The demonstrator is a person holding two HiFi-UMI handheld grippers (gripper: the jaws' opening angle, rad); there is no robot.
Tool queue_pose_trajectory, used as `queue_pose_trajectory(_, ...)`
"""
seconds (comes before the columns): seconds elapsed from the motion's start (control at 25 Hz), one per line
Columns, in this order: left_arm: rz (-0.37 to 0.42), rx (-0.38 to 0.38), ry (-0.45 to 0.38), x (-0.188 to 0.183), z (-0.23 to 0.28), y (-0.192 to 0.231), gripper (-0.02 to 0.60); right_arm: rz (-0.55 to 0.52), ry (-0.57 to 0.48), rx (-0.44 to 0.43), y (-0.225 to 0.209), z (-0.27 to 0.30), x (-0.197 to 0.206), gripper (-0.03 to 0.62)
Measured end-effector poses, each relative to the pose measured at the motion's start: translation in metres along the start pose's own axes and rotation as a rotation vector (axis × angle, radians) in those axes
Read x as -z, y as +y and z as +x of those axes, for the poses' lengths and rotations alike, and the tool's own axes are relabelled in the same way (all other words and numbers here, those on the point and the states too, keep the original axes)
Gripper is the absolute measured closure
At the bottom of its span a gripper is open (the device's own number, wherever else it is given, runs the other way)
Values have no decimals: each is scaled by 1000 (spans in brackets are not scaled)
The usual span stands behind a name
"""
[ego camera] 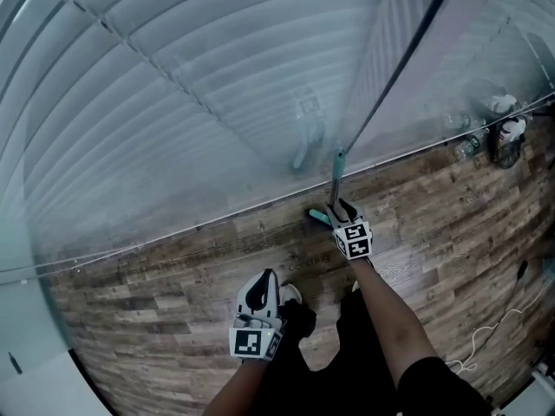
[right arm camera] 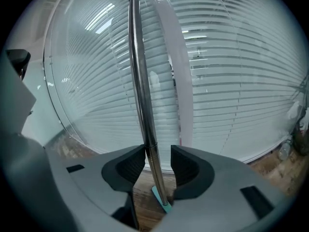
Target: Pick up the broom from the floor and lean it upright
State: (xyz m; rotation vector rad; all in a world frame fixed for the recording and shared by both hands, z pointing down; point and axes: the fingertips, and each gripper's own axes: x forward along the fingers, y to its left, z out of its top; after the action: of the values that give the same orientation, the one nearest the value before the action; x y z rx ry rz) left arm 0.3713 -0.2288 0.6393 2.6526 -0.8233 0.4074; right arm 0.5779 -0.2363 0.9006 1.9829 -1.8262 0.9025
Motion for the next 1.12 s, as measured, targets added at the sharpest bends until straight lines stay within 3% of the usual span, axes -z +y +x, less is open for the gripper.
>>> queue_pose_trajectory(0.36, -59, -33, 26, 11, -17, 11, 563, 14, -51, -4, 8, -1, -26, 442)
queue_pose_trajectory(0.44, -62, -37, 23, 15, -18, 12, 563, 8, -80, 17, 7, 1, -35, 454)
queue_pose_trajectory(0.48, -67, -38, 25, 17, -17, 13, 563, 17, -93, 35, 5, 2, -37, 495)
queue_pose_trajectory(0.76, -65, -19, 43, 21, -12, 8, 563, 91, -111, 91, -10, 0, -39, 494)
queue_pose_trajectory(1.12, -56, 3, 29, 18, 5, 6, 563, 69, -74, 11, -15, 10, -32, 480)
